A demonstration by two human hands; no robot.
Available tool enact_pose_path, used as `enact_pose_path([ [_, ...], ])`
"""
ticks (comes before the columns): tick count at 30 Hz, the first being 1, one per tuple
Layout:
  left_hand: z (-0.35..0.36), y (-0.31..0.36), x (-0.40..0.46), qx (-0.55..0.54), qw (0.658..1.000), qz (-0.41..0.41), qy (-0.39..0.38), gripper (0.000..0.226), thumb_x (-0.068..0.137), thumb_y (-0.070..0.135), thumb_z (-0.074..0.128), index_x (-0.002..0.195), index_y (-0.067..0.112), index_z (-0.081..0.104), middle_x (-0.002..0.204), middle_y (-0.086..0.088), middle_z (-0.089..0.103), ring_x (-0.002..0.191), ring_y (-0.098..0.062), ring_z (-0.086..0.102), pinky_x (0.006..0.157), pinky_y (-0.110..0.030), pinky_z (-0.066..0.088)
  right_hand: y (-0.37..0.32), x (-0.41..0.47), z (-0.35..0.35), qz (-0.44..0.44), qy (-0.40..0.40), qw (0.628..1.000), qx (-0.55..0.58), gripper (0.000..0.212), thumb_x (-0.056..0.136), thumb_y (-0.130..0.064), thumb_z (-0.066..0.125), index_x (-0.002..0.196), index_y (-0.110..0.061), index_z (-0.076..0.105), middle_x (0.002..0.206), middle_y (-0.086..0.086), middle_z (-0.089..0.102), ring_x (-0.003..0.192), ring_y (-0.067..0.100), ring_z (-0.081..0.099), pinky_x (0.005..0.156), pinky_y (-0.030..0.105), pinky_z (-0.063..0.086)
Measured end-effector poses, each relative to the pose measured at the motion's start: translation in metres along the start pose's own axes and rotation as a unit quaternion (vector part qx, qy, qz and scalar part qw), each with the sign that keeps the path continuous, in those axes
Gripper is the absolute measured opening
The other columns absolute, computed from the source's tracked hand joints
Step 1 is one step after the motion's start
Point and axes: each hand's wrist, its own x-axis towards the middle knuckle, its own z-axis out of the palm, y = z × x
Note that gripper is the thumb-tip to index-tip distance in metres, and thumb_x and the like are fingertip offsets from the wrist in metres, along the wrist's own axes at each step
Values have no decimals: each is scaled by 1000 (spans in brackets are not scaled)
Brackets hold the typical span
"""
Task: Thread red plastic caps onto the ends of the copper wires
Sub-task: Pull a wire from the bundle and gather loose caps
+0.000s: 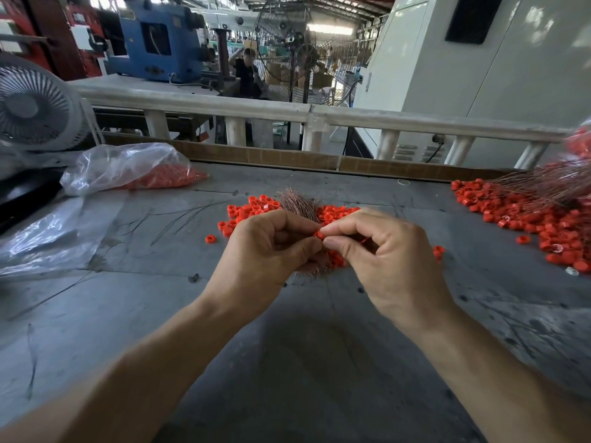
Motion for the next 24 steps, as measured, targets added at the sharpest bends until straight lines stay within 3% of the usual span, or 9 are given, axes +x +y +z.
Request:
enact_pose_path([
  [9, 0, 3, -1, -42, 998, -37, -11, 18, 84, 9, 71, 102, 4, 73, 90, -16, 77, 86, -28, 76, 78, -31, 62, 2, 0, -1, -3, -7, 1000, 27, 10, 83, -3, 80, 90, -10, 81, 88, -3, 74, 88, 11, 69, 83, 30, 55],
  [16, -3, 5, -1, -140, 983, -115, -29, 28, 81, 19, 69, 101, 0, 69, 89, -16, 73, 81, -21, 72, 72, -28, 60, 0, -3, 3, -77, -30, 988, -128, 22, 85, -12, 79, 105, -18, 76, 102, -9, 66, 98, 6, 61, 88, 24, 50],
  [20, 0, 5, -2, -181, 972, -149, -33, 24, 86, 14, 65, 105, -1, 67, 92, -17, 69, 83, -22, 67, 75, -30, 58, -5, -4, 11, -100, 14, 972, -213, 12, 86, -17, 73, 98, -19, 73, 98, -8, 64, 95, 11, 58, 82, 16, 42],
  [24, 2, 6, -1, -208, 961, -176, -36, 25, 86, 14, 65, 106, -1, 66, 94, -18, 67, 86, -24, 64, 78, -32, 56, -3, -5, 14, -102, 35, 968, -229, 10, 85, -13, 76, 92, -19, 72, 94, -8, 65, 91, 12, 58, 79, 19, 42],
])
